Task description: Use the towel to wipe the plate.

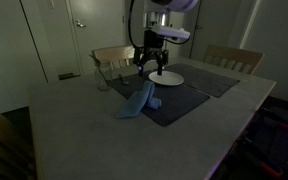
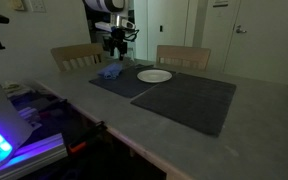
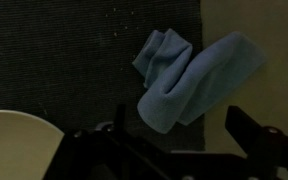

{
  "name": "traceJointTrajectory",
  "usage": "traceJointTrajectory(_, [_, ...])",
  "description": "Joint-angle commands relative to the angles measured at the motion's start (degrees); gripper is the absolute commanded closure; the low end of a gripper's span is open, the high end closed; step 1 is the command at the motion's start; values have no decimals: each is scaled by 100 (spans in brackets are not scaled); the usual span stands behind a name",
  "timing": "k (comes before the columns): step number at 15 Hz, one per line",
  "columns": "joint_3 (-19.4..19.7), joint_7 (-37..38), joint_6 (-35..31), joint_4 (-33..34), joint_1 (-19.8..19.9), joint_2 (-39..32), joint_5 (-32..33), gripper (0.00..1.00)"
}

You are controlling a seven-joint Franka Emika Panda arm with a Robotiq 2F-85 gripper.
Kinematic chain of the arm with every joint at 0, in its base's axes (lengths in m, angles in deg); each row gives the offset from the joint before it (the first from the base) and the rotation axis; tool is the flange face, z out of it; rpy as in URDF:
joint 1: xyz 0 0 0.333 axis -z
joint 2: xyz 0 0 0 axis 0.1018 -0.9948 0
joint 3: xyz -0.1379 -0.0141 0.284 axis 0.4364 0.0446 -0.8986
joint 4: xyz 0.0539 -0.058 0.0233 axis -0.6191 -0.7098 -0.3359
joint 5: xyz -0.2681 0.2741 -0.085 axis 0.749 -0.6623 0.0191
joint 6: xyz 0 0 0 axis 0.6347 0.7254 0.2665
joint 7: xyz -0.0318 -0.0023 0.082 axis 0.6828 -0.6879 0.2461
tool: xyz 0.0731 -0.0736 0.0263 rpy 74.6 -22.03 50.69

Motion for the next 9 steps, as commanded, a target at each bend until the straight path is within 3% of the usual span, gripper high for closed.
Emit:
traceJointTrajectory(1, [33, 309, -164, -104, -79, -111, -84, 0])
traceJointTrajectory(9, [46, 862, -798, -272, -228, -332, -87, 0])
